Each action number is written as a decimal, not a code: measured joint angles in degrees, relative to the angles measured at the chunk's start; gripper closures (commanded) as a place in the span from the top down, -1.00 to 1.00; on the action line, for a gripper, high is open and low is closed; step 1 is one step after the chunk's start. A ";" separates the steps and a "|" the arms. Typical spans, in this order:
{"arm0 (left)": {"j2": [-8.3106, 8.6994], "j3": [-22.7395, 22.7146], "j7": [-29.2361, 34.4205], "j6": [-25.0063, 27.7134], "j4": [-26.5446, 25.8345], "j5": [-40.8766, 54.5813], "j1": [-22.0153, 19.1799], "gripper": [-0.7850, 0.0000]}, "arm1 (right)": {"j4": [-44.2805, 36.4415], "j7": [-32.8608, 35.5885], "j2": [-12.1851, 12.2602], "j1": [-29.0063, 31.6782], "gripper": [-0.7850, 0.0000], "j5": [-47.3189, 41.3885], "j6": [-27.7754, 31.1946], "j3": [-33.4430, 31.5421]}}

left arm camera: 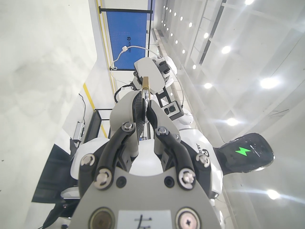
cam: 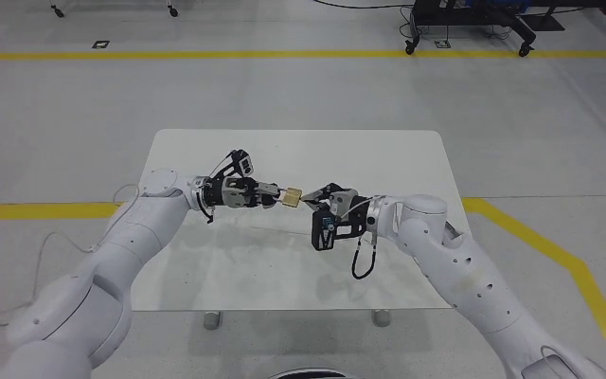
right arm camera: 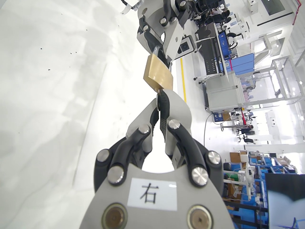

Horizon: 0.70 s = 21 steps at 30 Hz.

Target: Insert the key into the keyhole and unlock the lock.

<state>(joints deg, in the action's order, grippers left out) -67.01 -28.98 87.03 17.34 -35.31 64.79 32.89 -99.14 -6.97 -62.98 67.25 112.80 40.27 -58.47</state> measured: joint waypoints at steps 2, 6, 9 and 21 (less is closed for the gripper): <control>-0.05 -1.04 -1.51 1.46 -0.80 -1.67 0.47 -1.00 | 0.79 1.13 -0.18 -0.33 -1.00 -2.56 0.77 -0.21; 0.11 -3.30 -3.26 3.20 -2.64 -4.02 1.65 -1.00 | 2.02 2.97 -0.50 -1.08 -1.00 -6.94 2.10 -0.35; 0.30 -5.02 -3.48 3.40 -3.57 -5.47 2.51 -1.00 | 2.60 3.97 -0.68 -1.65 -1.00 -9.15 2.85 -0.22; 0.79 -11.00 -6.38 6.34 -8.14 -11.25 5.43 -1.00 | 6.94 8.05 -1.45 -3.70 -1.00 -20.97 6.24 -0.21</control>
<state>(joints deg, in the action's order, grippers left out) -66.21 -39.98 80.65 23.68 -43.45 53.55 38.32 -92.20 1.08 -64.43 63.55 91.83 46.51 -58.68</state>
